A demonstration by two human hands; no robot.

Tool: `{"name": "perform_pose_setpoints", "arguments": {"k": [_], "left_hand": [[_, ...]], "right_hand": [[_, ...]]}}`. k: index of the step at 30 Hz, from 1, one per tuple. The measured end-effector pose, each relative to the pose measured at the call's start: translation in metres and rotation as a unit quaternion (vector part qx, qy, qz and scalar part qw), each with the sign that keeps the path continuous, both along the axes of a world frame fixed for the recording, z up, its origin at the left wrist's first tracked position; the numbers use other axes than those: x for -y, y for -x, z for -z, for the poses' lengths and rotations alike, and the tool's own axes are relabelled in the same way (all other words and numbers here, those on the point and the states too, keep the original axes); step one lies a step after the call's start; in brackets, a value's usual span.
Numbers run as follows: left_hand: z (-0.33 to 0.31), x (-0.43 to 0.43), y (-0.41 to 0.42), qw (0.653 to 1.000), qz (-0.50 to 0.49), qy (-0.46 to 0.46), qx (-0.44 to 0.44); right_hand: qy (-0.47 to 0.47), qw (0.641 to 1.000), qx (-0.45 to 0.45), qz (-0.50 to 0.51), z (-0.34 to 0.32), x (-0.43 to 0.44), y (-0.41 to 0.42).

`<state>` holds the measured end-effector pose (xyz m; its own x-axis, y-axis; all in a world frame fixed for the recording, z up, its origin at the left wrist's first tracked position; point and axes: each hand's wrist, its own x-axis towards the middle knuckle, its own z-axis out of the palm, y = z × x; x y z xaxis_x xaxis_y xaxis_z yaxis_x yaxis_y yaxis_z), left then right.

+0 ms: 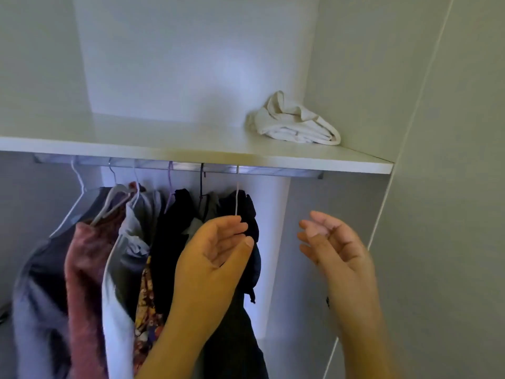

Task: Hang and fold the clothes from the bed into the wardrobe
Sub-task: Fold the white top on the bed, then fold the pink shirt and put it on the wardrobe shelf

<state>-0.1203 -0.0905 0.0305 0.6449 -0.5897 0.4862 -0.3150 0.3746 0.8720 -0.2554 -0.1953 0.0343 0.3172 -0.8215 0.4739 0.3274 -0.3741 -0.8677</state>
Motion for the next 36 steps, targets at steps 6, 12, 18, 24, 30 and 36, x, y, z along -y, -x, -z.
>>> {"name": "perform_pose_setpoints", "arguments": {"k": [6, 12, 18, 24, 30, 36], "left_hand": [[0.017, -0.049, 0.015, 0.995, -0.090, 0.009, -0.045], [0.014, -0.131, 0.009, 0.976, -0.212, 0.025, -0.041], [0.006, -0.243, 0.001, 0.938, -0.342, 0.040, -0.037], [-0.002, -0.376, 0.006, 0.884, -0.464, 0.037, -0.028], [0.005, -0.500, 0.044, 0.831, -0.555, 0.031, -0.017], [0.013, -0.570, 0.050, 0.765, -0.642, 0.036, -0.028]], "right_hand": [[-0.006, 0.991, -0.015, -0.129, 0.016, -0.029, -0.016], [0.000, 0.969, -0.015, -0.247, 0.014, -0.087, -0.053], [0.006, 0.926, -0.013, -0.378, 0.007, -0.190, -0.104], [-0.002, 0.876, -0.014, -0.483, -0.002, -0.325, -0.140], [0.030, 0.819, -0.029, -0.572, 0.008, -0.455, -0.134], [0.066, 0.754, -0.040, -0.652, 0.008, -0.536, -0.157]]}}
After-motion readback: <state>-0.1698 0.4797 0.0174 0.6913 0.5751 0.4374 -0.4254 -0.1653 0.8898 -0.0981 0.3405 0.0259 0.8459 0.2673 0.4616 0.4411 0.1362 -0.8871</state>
